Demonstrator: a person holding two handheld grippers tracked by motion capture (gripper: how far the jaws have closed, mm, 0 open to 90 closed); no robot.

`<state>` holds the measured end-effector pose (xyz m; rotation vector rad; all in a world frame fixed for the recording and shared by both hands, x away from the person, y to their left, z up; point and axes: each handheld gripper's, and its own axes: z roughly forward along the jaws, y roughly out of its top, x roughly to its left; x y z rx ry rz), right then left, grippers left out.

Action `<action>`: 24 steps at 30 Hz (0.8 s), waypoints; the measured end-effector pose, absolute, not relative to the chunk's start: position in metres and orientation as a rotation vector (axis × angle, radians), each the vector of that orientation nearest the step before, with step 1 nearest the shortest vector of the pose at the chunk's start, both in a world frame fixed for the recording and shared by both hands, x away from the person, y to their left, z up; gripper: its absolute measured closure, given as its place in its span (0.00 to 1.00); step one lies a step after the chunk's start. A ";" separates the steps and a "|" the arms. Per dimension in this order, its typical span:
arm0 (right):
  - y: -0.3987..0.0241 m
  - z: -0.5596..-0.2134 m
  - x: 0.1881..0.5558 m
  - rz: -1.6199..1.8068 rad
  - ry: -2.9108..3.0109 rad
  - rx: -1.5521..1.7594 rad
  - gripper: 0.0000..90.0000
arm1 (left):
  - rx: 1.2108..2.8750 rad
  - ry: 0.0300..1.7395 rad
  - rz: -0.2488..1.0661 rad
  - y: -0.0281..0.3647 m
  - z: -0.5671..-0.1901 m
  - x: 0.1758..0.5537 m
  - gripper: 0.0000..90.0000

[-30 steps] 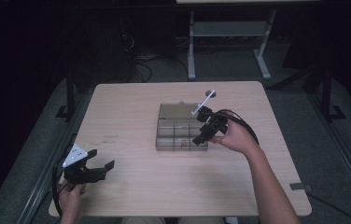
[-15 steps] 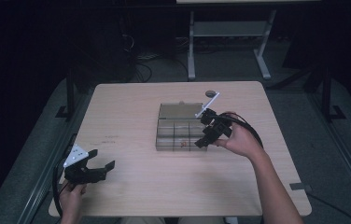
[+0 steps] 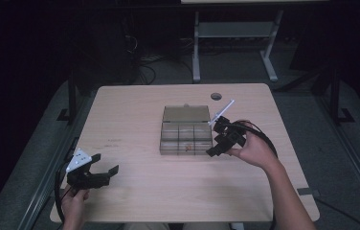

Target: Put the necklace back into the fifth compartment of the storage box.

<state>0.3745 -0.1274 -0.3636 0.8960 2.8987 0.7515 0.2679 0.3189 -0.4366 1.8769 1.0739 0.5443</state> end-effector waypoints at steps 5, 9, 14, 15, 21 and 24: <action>-0.132 -0.365 0.367 0.751 2.893 0.898 0.36 | 1.876 1.074 0.543 0.319 -0.436 0.268 0.15; -0.137 -0.367 0.360 0.752 2.891 0.894 0.36 | 1.876 1.074 0.545 0.319 -0.436 0.268 0.15; -0.143 -0.370 0.350 0.767 2.881 0.894 0.36 | 1.870 1.080 0.551 0.319 -0.436 0.267 0.15; -0.145 -0.371 0.348 0.765 2.881 0.897 0.36 | 1.870 1.078 0.553 0.319 -0.436 0.267 0.15; -0.156 -0.381 0.338 0.771 2.879 0.941 0.36 | 1.864 1.086 0.552 0.319 -0.436 0.266 0.15; -0.163 -0.386 0.333 0.784 2.873 0.957 0.36 | 1.866 1.081 0.554 0.319 -0.436 0.266 0.15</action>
